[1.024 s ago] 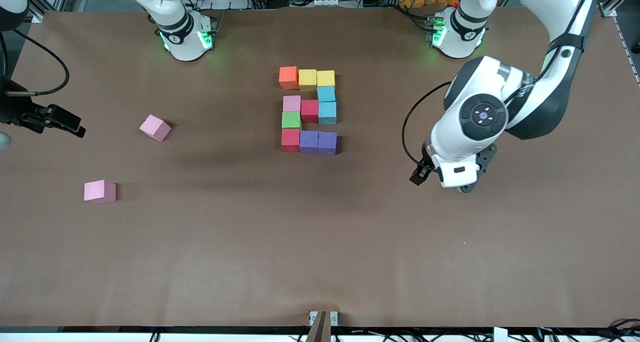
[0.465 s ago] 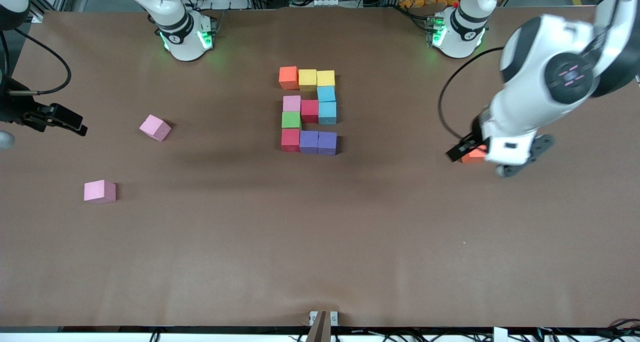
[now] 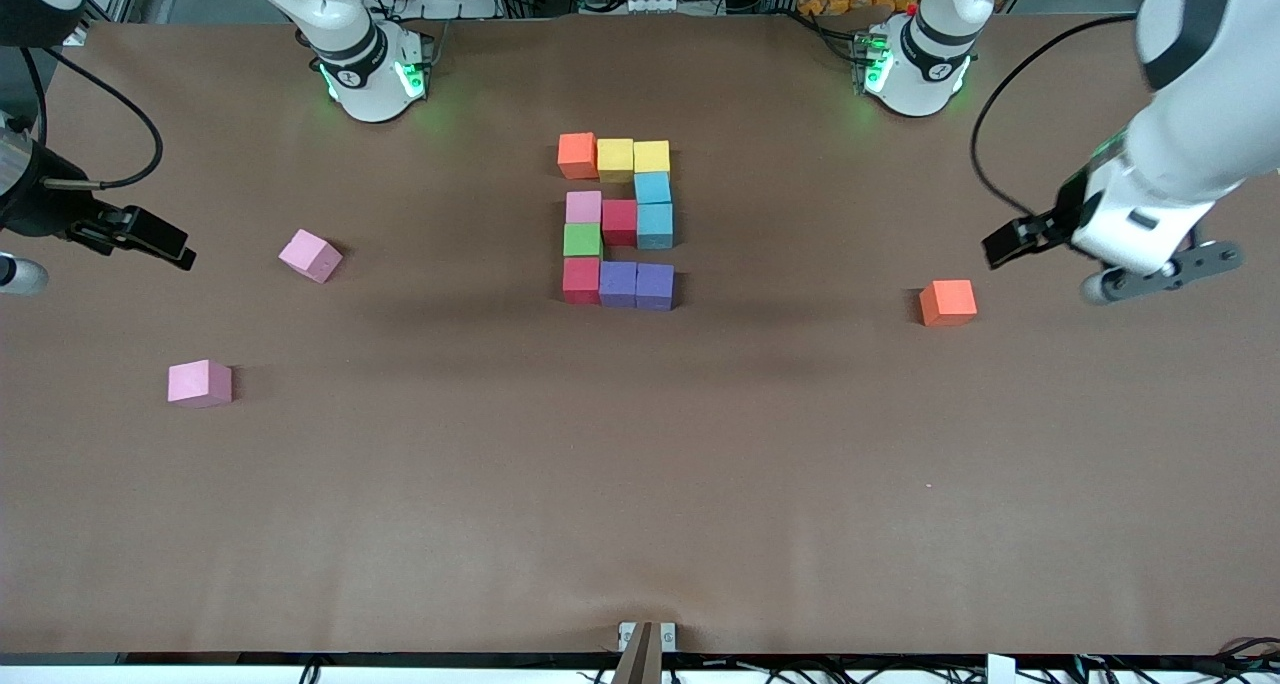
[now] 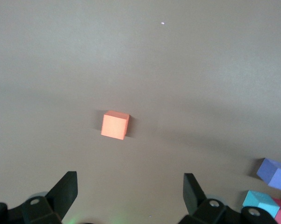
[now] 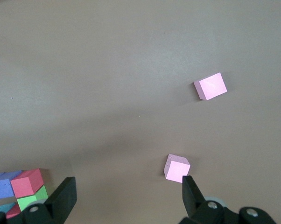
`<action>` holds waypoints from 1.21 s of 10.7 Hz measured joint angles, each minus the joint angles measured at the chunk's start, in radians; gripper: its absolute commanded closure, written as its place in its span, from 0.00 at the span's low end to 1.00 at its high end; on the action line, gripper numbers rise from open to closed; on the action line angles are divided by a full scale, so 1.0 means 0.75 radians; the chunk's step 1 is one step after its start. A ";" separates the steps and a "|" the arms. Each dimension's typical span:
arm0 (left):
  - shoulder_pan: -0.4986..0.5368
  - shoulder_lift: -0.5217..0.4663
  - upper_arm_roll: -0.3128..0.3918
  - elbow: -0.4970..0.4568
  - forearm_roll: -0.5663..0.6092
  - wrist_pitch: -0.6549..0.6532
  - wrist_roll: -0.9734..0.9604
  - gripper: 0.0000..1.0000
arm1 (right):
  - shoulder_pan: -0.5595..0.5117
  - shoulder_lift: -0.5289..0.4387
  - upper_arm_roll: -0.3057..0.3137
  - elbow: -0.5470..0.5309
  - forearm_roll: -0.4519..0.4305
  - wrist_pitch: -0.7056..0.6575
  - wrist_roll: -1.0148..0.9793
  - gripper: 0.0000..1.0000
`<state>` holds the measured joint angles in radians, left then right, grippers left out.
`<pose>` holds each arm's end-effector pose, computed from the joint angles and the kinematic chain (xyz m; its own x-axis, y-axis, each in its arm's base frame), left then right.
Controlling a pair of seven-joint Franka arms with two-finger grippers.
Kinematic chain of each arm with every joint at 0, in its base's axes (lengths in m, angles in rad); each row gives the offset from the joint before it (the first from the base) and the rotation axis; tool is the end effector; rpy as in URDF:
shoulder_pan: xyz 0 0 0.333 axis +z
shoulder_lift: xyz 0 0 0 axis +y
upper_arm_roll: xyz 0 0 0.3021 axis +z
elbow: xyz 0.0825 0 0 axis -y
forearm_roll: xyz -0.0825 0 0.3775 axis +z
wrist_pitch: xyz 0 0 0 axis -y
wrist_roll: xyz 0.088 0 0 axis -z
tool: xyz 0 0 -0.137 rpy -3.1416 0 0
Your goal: Form number 2 with 11 blocks
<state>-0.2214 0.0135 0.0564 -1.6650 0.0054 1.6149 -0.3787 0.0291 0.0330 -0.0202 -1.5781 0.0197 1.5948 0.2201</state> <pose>0.5425 -0.0898 0.5331 0.9756 0.2122 -0.0568 0.2108 -0.9771 -0.0292 0.5586 0.0078 0.5610 0.9775 -0.2101 -0.0201 -0.2104 -0.9775 -0.0150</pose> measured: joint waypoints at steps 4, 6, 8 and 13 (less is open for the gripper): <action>0.020 -0.093 0.029 0.063 0.000 -0.101 0.224 0.00 | 0.013 -0.001 0.002 0.001 -0.065 -0.026 -0.068 0.00; 0.026 -0.093 0.029 0.105 0.000 -0.128 0.272 0.00 | 0.013 -0.001 0.000 0.003 -0.074 -0.026 -0.073 0.00; 0.026 -0.093 0.029 0.129 0.000 -0.136 0.295 0.00 | 0.013 -0.002 -0.002 0.008 -0.076 -0.026 -0.091 0.00; 0.026 -0.087 0.028 0.150 0.001 -0.137 0.330 0.00 | -0.021 -0.010 -0.016 0.089 -0.040 -0.089 -0.230 0.00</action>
<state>-0.2016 -0.0516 0.0777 -1.5527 0.0058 1.5122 -0.1315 0.0135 0.0259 -0.0322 -1.5113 -0.0105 1.5279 0.0474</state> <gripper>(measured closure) 0.000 0.000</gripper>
